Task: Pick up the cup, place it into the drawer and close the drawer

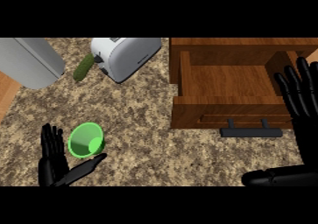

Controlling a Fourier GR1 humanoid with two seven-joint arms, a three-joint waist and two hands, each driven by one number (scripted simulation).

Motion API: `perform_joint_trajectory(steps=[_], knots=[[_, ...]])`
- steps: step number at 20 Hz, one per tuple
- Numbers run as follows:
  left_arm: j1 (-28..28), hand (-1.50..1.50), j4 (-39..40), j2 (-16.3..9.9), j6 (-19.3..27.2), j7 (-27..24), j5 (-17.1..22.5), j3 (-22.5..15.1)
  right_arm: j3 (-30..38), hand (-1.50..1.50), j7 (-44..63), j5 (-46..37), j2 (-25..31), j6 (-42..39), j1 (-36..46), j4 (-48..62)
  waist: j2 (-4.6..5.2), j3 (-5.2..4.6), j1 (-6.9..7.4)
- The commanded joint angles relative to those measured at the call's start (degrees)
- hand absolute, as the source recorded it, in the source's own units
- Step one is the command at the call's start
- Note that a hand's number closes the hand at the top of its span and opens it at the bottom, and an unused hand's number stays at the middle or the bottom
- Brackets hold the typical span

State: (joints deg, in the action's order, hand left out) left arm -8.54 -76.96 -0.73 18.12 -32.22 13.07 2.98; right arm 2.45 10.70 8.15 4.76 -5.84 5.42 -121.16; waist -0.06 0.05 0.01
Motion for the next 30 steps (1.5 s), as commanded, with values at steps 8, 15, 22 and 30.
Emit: perform_joint_trajectory(steps=[8,15,22,30], knots=[[9.83,-1.5,20.97,-1.89,-3.9,-9.82,3.06,7.14,1.14,-1.5,-1.4,1.32,0.34,-1.44,0.97,3.65,0.09,-0.07,-0.17],[5.56,-1.5,11.99,-0.7,-3.53,-6.06,2.54,4.07,0.04,-1.5,-3.7,-0.51,-0.29,-1.75,0.07,4.28,0.03,-0.04,0.05],[10.67,-1.5,26.04,-2.41,-9.87,-15.12,3.98,7.26,-0.77,-1.5,-2.2,-0.01,-0.74,-2.22,-2.5,0.66,0.05,-0.06,-0.08],[13.05,-1.5,27.8,-2.49,-11.44,-15.18,6.57,8.57,2.07,-1.5,1.01,1.87,0.95,-1.75,0.91,0.09,0.04,-0.05,-0.03]])
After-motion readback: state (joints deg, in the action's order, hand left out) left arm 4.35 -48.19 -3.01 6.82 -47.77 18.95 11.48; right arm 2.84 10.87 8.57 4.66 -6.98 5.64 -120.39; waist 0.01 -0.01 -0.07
